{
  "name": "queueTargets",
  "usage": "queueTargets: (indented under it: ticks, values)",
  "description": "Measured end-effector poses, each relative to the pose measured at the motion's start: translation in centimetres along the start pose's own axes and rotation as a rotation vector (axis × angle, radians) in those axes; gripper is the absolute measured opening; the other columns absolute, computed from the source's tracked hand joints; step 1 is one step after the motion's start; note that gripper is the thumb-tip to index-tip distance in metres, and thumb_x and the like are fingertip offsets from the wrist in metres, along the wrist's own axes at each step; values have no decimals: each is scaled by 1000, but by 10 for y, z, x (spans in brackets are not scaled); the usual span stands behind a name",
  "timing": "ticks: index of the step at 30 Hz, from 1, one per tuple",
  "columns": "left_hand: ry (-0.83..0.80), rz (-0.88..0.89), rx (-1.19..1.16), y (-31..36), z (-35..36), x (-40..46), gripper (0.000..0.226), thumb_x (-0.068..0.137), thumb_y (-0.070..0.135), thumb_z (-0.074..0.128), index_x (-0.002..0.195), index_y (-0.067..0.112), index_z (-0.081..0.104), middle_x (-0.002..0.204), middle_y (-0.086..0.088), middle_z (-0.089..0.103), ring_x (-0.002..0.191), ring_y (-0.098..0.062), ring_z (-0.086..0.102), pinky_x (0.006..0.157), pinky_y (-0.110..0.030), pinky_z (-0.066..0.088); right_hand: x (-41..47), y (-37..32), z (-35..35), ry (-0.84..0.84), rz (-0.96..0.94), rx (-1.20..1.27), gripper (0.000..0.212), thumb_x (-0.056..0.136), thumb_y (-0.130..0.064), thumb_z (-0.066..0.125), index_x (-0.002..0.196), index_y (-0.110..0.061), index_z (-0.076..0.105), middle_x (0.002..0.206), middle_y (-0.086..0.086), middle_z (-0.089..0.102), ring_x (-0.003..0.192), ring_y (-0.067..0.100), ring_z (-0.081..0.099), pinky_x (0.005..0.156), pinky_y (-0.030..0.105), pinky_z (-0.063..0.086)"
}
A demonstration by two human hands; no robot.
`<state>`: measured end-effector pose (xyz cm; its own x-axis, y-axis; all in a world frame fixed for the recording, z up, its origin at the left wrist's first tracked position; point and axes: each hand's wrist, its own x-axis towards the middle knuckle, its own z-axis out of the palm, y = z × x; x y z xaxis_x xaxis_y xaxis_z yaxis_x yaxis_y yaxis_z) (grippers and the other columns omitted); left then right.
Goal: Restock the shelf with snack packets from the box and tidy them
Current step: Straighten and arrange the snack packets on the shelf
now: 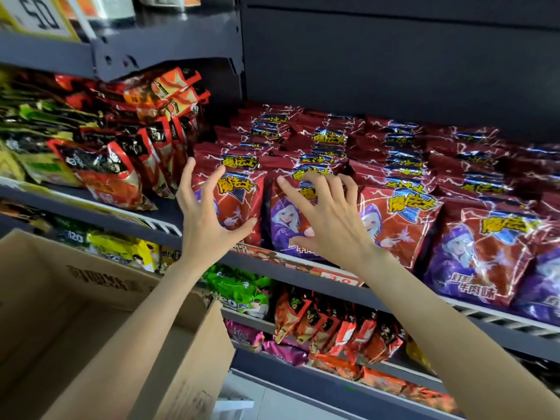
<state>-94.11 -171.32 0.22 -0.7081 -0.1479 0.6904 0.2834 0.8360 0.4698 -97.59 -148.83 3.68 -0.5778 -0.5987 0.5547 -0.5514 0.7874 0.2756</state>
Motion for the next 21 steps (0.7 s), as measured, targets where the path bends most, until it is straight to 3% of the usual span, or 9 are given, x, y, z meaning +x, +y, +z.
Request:
queueTargets:
  ticks: [3, 5, 8, 10, 13, 18, 21]
  values:
    - [-13, -15, -75, 0, -2, 2, 89, 70, 58, 70, 142, 22, 33, 153, -6, 2, 145, -22, 6, 111, -35, 23, 6, 1, -3, -52, -20, -46, 117, 51, -71, 75, 148, -23, 31, 133, 14, 44, 116, 34, 41, 105, 60, 25]
    - [-27, -142, -151, -2, -8, 3, 98, 68, 59, 72, 146, 25, 24, 155, -6, 2, 145, -19, 6, 110, -35, 26, 7, 1, -5, -88, -30, -89, 117, 54, -75, 71, 149, -26, 26, 140, 17, 41, 127, 38, 39, 108, 65, 17]
    - [-146, -372, -311, -12, -17, 3, 112, 63, 52, 77, 148, 31, 8, 156, 2, 10, 143, -12, 15, 109, -33, 25, 2, -8, -4, -70, -155, -93, 99, 69, -70, 63, 150, -31, 20, 153, 19, 25, 142, 37, 20, 110, 68, 8]
    - [-238, -438, -380, -18, -22, 5, 115, 62, 47, 78, 148, 35, 2, 152, 7, 23, 138, -11, 29, 108, -32, 30, 2, -20, -2, -21, -218, -60, 83, 76, -60, 64, 147, -31, 32, 154, 21, 23, 143, 35, 15, 111, 66, 9]
    - [-281, -436, -274, -20, -19, 10, 114, 67, 45, 76, 149, 26, 0, 149, 0, 34, 133, -15, 39, 99, -26, 35, 9, -38, 2, -8, -168, -51, 71, 73, -52, 72, 136, -30, 49, 149, 26, 30, 141, 39, 23, 112, 62, 13]
    - [-254, -391, -254, -21, -17, 19, 106, 72, 36, 76, 150, 21, 6, 124, 20, 35, 110, 10, 36, 88, -11, 33, 22, -50, 11, -29, -38, -91, 77, 65, -59, 75, 133, -31, 53, 146, 27, 35, 140, 38, 19, 111, 63, 10]
    - [-248, -380, -236, -30, -23, 24, 105, 75, 34, 74, 151, 20, 3, 137, 17, 31, 115, 8, 29, 90, -12, 28, 32, -62, 14, -42, -24, -123, 78, 65, -62, 73, 133, -30, 52, 145, 28, 36, 140, 38, 18, 111, 63, 11]
